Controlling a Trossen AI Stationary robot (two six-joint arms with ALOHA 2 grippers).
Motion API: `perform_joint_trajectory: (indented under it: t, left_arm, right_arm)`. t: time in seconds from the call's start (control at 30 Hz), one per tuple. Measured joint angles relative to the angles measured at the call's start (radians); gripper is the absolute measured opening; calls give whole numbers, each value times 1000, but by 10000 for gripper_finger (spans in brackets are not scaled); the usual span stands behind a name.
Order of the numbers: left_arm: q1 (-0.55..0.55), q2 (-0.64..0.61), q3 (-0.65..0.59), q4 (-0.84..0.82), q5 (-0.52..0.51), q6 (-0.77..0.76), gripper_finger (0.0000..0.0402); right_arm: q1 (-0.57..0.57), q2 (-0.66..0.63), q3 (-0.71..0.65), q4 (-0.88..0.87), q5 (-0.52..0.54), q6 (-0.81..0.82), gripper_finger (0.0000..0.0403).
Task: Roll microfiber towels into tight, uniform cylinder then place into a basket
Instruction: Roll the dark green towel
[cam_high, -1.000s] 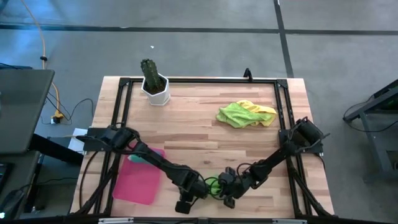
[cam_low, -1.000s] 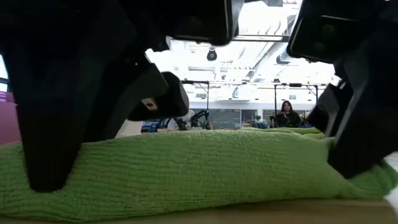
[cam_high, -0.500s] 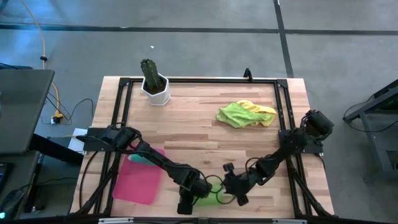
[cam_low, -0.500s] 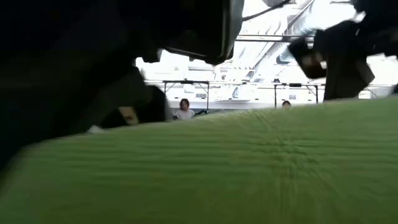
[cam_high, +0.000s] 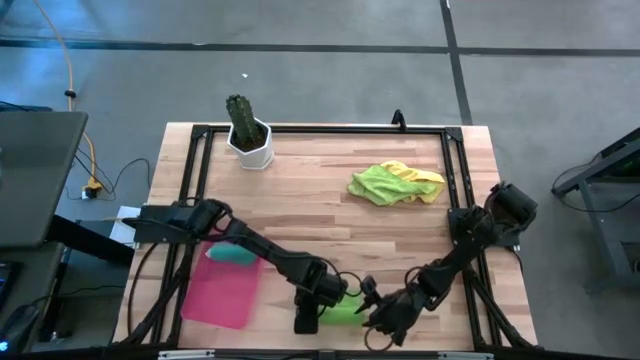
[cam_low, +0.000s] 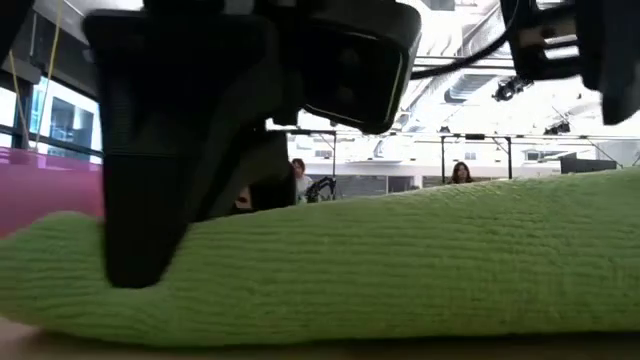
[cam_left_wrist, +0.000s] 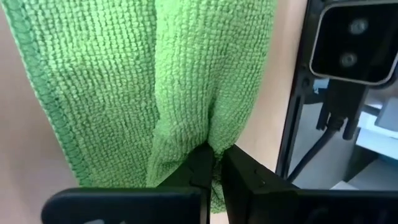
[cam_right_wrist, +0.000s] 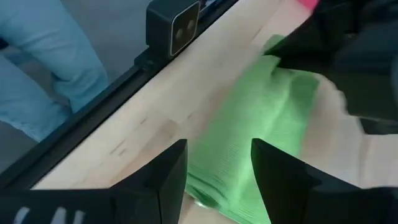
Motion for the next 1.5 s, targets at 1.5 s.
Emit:
perform_joint_trajectory:
  t: [1.5]
  left_arm:
    - [15, -5, 4, 30, 15, 51, 73]
  right_arm:
    - [-29, 126, 3, -39, -115, 597, 12]
